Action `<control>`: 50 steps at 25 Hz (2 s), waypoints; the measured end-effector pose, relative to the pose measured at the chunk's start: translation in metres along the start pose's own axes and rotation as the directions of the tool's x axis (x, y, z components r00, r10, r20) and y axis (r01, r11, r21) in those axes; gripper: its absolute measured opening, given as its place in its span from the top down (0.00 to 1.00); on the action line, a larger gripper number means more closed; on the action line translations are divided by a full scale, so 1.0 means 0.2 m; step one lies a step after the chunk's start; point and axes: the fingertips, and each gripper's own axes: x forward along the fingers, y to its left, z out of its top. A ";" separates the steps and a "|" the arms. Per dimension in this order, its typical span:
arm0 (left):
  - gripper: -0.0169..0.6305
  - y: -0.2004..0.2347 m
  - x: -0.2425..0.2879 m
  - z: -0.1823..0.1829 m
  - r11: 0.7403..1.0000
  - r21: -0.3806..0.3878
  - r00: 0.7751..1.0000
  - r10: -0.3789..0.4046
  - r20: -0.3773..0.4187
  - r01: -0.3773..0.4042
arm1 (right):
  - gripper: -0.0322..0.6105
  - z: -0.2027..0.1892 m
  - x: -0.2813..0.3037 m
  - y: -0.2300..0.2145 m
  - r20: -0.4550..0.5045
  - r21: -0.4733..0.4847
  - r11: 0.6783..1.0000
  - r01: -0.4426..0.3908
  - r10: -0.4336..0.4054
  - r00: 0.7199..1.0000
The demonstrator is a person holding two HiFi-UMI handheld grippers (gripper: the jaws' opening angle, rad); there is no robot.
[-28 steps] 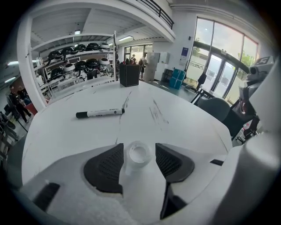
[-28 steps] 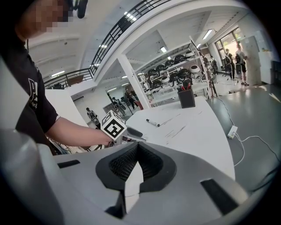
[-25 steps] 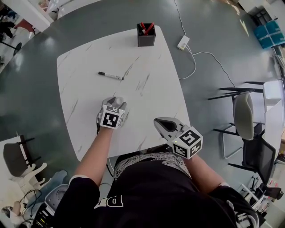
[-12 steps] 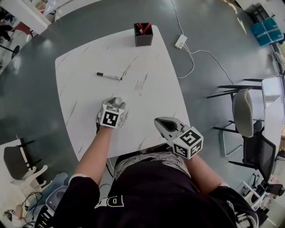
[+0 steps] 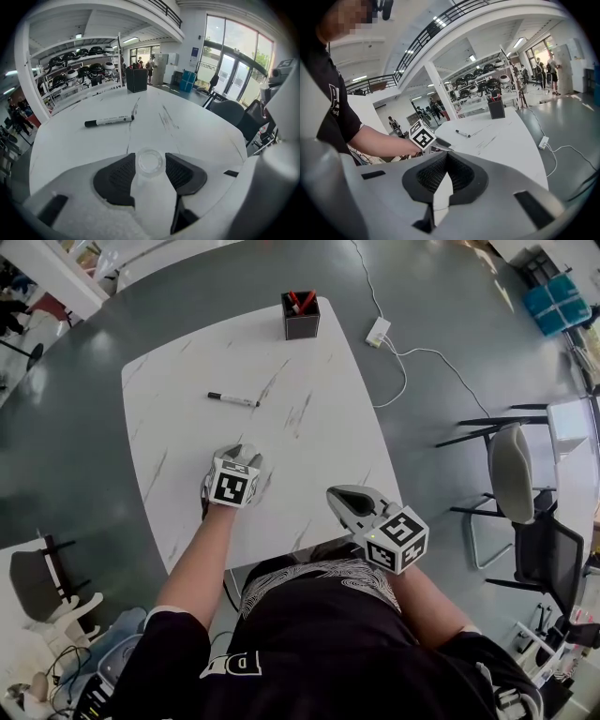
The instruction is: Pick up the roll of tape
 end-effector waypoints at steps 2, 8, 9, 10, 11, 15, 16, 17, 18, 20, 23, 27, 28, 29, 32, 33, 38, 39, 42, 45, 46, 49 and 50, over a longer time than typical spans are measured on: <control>0.65 -0.01 -0.05 -0.01 1.000 0.003 1.000 0.003 0.013 -0.003 | 0.95 -0.01 -0.02 0.04 0.008 -0.005 1.000 -0.002 0.002 1.000; 0.65 -0.05 -0.24 -0.06 1.000 -0.011 0.999 0.001 0.054 -0.001 | 0.95 -0.04 -0.04 0.19 0.021 -0.030 0.999 -0.013 0.013 1.000; 0.65 -0.06 -0.27 -0.08 1.000 -0.013 0.998 0.000 0.061 0.001 | 0.95 -0.05 -0.05 0.22 0.022 -0.036 0.999 -0.015 0.016 1.000; 0.65 -0.07 -0.31 -0.09 1.000 -0.014 0.998 -0.001 0.070 0.002 | 0.95 -0.05 -0.05 0.26 0.023 -0.044 0.999 -0.019 0.020 1.000; 0.65 -0.08 -0.35 -0.10 1.000 -0.016 0.997 -0.002 0.082 0.003 | 0.95 -0.05 -0.05 0.29 0.024 -0.054 0.998 -0.022 0.023 0.999; 0.65 -0.13 -0.51 -0.14 0.999 -0.031 0.990 -0.018 0.139 0.022 | 0.95 -0.06 -0.07 0.42 0.035 -0.092 0.995 -0.038 0.041 0.999; 0.65 -0.14 -0.55 -0.15 0.999 -0.035 0.988 -0.021 0.154 0.026 | 0.95 -0.06 -0.08 0.46 0.039 -0.100 0.994 -0.042 0.046 0.998; 0.65 -0.15 -0.60 -0.16 0.999 -0.037 0.985 -0.022 0.168 0.029 | 0.95 -0.07 -0.08 0.49 0.043 -0.108 0.993 -0.045 0.050 0.998; 0.65 -0.16 -0.64 -0.17 0.999 -0.038 0.983 -0.023 0.183 0.031 | 0.95 -0.07 -0.08 0.52 0.045 -0.115 0.992 -0.048 0.054 0.998; 0.65 -0.19 -0.74 -0.20 0.999 -0.040 0.976 -0.026 0.215 0.036 | 0.95 -0.09 -0.08 0.59 0.048 -0.129 0.990 -0.053 0.059 0.997; 0.65 -0.22 -0.90 -0.24 0.998 -0.047 0.964 -0.032 0.265 0.046 | 0.95 -0.12 -0.09 0.68 0.048 -0.144 0.988 -0.056 0.063 0.997; 0.65 -0.27 -1.11 -0.29 0.998 -0.039 0.946 -0.040 0.323 0.055 | 0.95 -0.14 -0.09 0.82 0.072 -0.141 0.988 -0.064 0.075 0.995; 0.65 -0.28 -1.15 -0.30 0.998 -0.036 0.941 -0.041 0.336 0.057 | 0.95 -0.14 -0.09 0.85 0.078 -0.143 0.988 -0.065 0.077 0.994; 0.65 -0.28 -1.19 -0.31 0.998 -0.032 0.936 -0.043 0.348 0.058 | 0.95 -0.15 -0.09 0.88 0.083 -0.147 0.987 -0.065 0.078 0.994; 0.65 -0.30 -1.31 -0.33 0.997 -0.022 0.924 -0.054 0.378 0.067 | 0.95 -0.14 -0.10 0.96 0.098 -0.163 0.984 -0.064 0.081 0.992; 0.65 -0.31 -1.34 -0.34 0.997 -0.020 0.920 -0.060 0.388 0.073 | 0.95 -0.14 -0.10 0.99 0.104 -0.167 0.984 -0.065 0.083 0.991; 0.65 -0.37 -1.53 -0.38 0.996 -0.008 0.902 -0.074 0.425 0.086 | 0.95 -0.12 -0.13 1.12 0.132 -0.167 0.982 -0.083 0.105 0.986; 0.65 -0.39 -1.56 -0.40 0.996 -0.006 0.899 -0.076 0.431 0.087 | 0.95 -0.12 -0.14 1.14 0.133 -0.171 0.981 -0.086 0.109 0.985; 0.65 -0.44 -1.67 -0.43 0.996 -0.001 0.889 -0.078 0.451 0.088 | 0.95 -0.12 -0.15 1.19 0.136 -0.188 0.978 -0.093 0.119 0.984; 0.65 -0.51 -1.74 -0.47 0.996 -0.001 0.880 -0.078 0.469 0.088 | 0.95 -0.12 -0.17 1.21 0.144 -0.201 0.975 -0.093 0.123 0.982; 0.65 -0.53 -1.76 -0.49 0.996 -0.003 0.878 -0.078 0.472 0.090 | 0.95 -0.12 -0.17 1.21 0.147 -0.204 0.975 -0.093 0.124 0.981; 0.65 -0.61 -1.81 -0.53 0.995 -0.013 0.875 -0.077 0.479 0.095 | 0.95 -0.12 -0.20 1.24 0.153 -0.220 0.971 -0.095 0.131 0.980; 0.65 -0.64 -1.82 -0.54 0.995 -0.017 0.872 -0.074 0.483 0.094 | 0.95 -0.12 -0.22 1.24 0.153 -0.226 0.969 -0.100 0.137 0.979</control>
